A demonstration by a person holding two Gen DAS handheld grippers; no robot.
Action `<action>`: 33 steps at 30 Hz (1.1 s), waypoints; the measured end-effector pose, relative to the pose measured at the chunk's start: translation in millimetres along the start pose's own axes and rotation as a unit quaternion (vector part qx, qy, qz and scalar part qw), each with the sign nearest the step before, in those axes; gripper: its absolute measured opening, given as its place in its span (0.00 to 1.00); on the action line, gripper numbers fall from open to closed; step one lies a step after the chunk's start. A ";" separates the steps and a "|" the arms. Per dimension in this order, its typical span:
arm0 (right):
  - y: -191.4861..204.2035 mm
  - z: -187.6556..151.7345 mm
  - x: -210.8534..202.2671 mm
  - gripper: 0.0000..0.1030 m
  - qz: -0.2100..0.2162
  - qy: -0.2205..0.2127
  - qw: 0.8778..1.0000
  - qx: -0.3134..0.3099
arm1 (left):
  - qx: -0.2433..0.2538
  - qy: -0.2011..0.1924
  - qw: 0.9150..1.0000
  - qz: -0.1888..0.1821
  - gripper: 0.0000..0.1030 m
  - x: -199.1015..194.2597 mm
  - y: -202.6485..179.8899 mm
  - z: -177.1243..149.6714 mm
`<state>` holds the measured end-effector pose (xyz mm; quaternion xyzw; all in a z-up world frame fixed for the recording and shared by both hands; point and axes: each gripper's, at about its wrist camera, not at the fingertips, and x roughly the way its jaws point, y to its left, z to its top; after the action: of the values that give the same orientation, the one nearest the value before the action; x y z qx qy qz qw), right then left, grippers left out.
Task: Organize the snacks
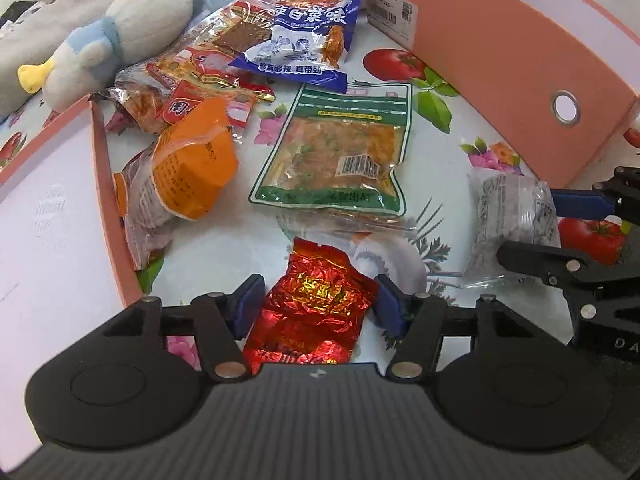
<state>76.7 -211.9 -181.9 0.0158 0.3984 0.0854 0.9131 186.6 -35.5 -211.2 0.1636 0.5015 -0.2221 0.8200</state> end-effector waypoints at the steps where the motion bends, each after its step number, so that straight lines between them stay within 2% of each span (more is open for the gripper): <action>1: 0.1 0.3 -0.7 0.50 0.000 -0.002 1.000 0.000 | -0.005 -0.001 1.000 0.002 0.63 -1.3 0.6 -0.9; 9: 4.9 5.4 -7.9 0.50 0.006 -0.009 1.000 -0.005 | -0.086 -0.027 0.996 0.019 0.63 -24.2 13.6 -4.4; 16: 12.1 19.9 -22.7 0.50 0.011 -0.028 0.999 -0.012 | -0.174 -0.067 0.982 0.015 0.63 -58.1 22.8 1.4; 26: 14.9 55.5 -53.1 0.50 0.012 -0.072 0.997 -0.011 | -0.238 -0.135 0.962 0.000 0.64 -115.3 22.4 22.6; 33: 7.8 82.1 -69.7 0.50 0.001 -0.105 0.994 -0.011 | -0.254 -0.173 0.952 -0.009 0.64 -147.4 22.0 39.6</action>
<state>89.0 -212.7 -74.6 0.0154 0.2998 0.0886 0.9498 169.3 -6.7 -60.7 -0.0958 0.3936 -0.1199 0.9064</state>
